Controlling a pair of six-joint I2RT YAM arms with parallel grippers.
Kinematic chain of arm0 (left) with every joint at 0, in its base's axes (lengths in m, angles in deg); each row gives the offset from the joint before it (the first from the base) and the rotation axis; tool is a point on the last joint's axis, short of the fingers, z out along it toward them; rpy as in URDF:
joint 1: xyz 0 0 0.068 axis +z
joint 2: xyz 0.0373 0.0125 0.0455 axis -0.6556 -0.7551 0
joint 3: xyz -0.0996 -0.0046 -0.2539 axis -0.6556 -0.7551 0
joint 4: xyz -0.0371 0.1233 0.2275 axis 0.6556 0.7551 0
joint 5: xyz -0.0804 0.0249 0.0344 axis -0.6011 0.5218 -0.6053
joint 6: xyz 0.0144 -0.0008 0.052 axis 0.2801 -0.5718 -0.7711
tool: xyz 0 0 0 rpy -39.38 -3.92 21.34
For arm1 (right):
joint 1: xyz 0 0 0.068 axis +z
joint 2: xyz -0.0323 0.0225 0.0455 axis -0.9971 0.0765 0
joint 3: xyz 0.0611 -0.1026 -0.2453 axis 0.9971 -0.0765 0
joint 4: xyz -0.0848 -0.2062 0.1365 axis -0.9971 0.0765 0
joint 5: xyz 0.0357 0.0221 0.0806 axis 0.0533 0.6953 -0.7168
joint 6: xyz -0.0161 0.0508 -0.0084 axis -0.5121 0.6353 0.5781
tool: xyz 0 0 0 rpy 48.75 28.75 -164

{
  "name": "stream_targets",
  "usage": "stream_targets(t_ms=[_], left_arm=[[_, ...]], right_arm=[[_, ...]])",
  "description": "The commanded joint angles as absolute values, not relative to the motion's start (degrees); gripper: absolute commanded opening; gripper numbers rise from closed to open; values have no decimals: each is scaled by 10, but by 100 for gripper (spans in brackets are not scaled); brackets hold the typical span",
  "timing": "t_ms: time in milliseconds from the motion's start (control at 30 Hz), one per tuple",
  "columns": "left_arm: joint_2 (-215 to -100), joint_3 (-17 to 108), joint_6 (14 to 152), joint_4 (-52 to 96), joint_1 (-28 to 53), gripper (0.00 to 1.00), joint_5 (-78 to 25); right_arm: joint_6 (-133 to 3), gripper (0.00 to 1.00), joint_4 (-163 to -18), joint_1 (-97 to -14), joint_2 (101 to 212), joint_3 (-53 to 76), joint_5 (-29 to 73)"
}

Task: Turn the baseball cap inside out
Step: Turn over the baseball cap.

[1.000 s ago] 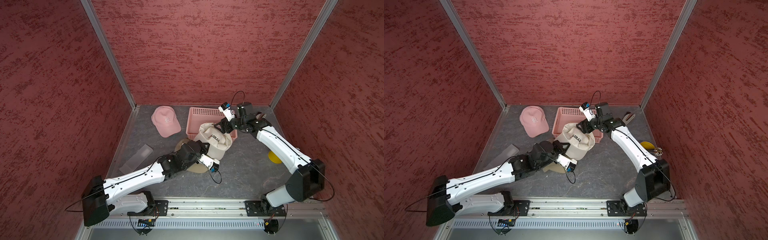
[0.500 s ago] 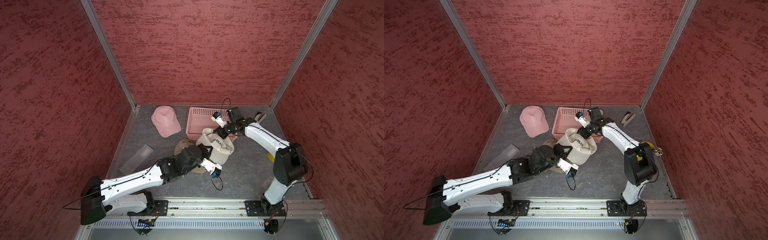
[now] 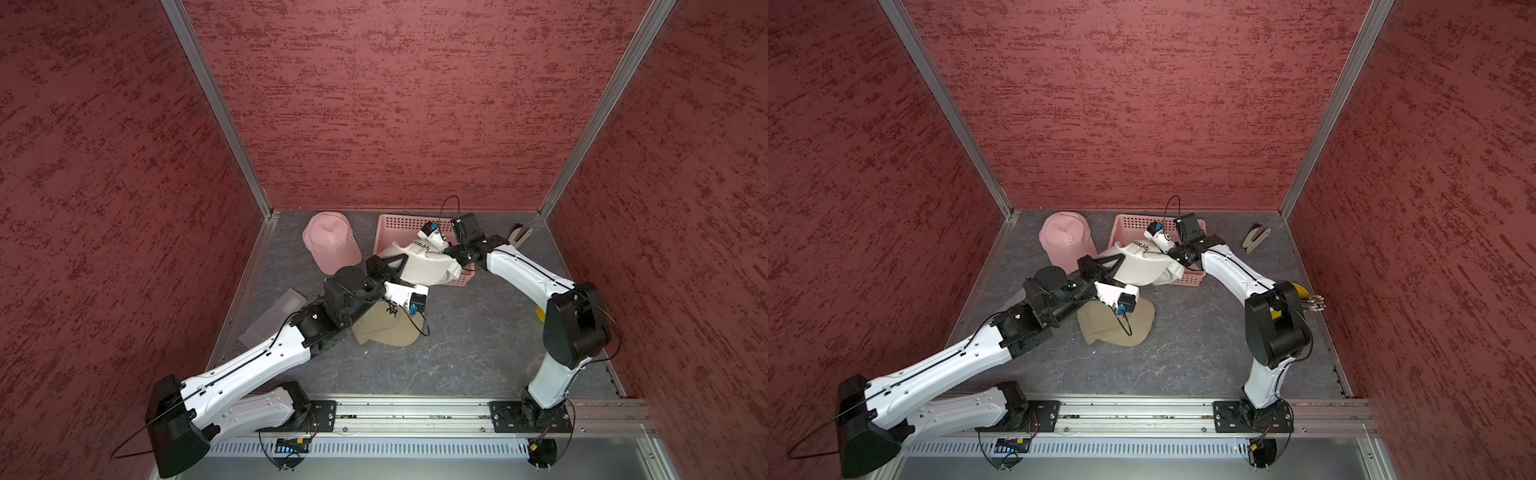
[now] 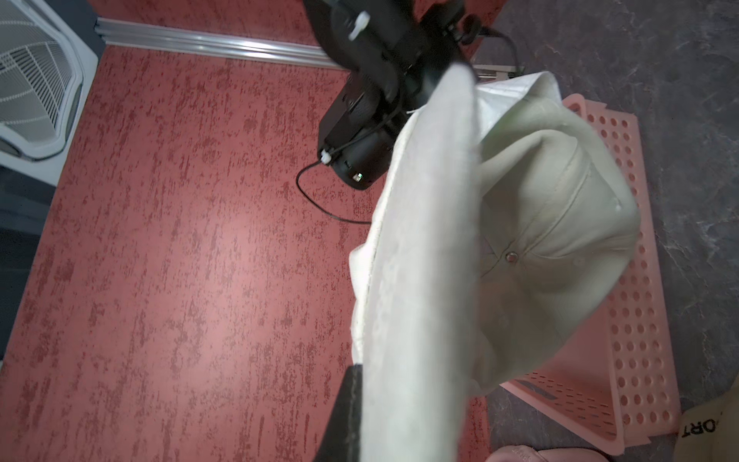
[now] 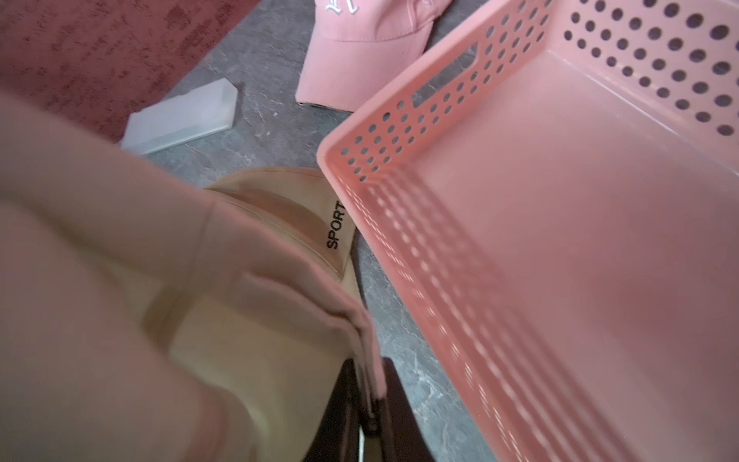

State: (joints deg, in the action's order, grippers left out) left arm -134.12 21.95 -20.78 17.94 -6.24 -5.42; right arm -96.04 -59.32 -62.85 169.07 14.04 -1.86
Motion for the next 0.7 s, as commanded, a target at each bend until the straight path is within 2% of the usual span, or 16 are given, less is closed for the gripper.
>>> stream_targets(t_ms=[0,167,333,400,533,667], left_arm=[[-1331,255,-134,73,-17,0,-56],[-1347,278,-18,53,35,0,-64],[-1373,291,40,62,45,0,-51],[-1384,294,67,49,45,0,-30],[-1373,298,165,61,42,0,-62],[-1374,293,176,42,21,0,-42]], right_arm=[[-947,9,-613,-634,1651,98,-95],[-952,14,-648,-633,1611,64,-208],[-924,17,-731,-632,1567,25,-301],[-894,27,-778,-633,1549,12,-329],[-839,44,-811,-633,1547,17,-292],[-738,48,-800,-638,1599,72,-255]])
